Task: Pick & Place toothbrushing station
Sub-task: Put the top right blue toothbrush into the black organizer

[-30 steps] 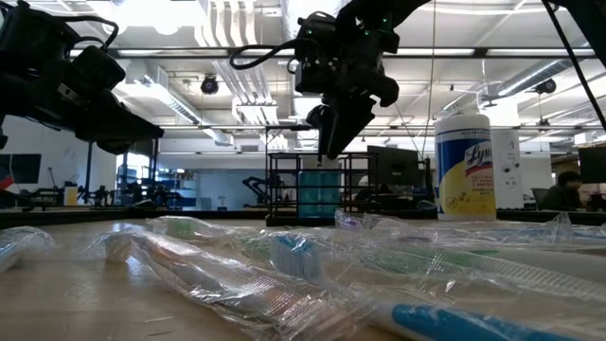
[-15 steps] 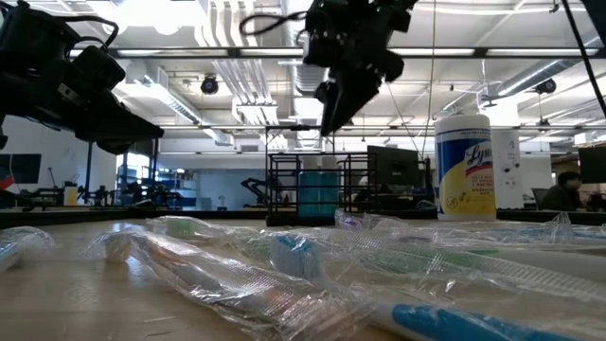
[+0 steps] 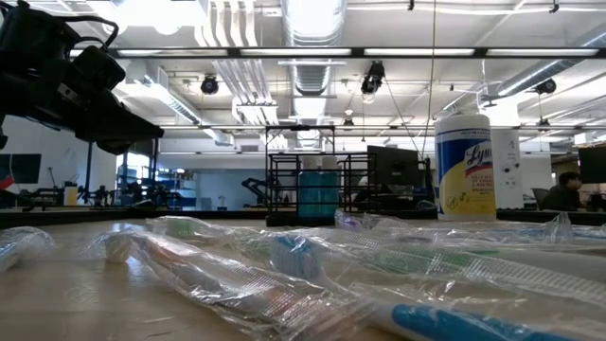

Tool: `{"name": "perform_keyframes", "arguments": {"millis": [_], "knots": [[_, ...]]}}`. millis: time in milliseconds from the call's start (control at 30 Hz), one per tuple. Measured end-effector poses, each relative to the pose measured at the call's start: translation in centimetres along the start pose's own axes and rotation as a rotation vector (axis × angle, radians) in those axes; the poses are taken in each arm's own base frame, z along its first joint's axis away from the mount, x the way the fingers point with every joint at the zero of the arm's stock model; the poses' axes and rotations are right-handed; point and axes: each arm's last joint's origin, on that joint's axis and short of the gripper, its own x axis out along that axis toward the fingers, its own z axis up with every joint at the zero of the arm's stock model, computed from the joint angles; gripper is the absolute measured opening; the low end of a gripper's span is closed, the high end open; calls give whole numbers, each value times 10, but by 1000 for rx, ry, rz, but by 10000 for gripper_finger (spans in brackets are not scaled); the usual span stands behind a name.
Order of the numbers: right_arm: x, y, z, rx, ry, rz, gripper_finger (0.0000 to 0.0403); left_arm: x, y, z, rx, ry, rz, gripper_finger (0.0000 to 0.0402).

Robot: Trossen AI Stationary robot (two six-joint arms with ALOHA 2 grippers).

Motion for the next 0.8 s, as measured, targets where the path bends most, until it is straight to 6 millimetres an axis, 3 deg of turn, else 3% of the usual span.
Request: {"name": "perform_keyframes", "arguments": {"millis": [200, 433, 600, 800], "knots": [[-52, 25, -28, 44, -204, -78, 90, 0, 0, 0, -7, 0, 0, 14], [-90, 50, -83, 90, -372, -121, 19, 0, 0, 0, -11, -1, 0, 14], [-102, 61, -119, 107, -416, -123, 9, 0, 0, 0, -12, -1, 0, 14], [-107, 67, -148, 118, -419, -169, 8, 0, 0, 0, -15, -1, 0, 14]]}}
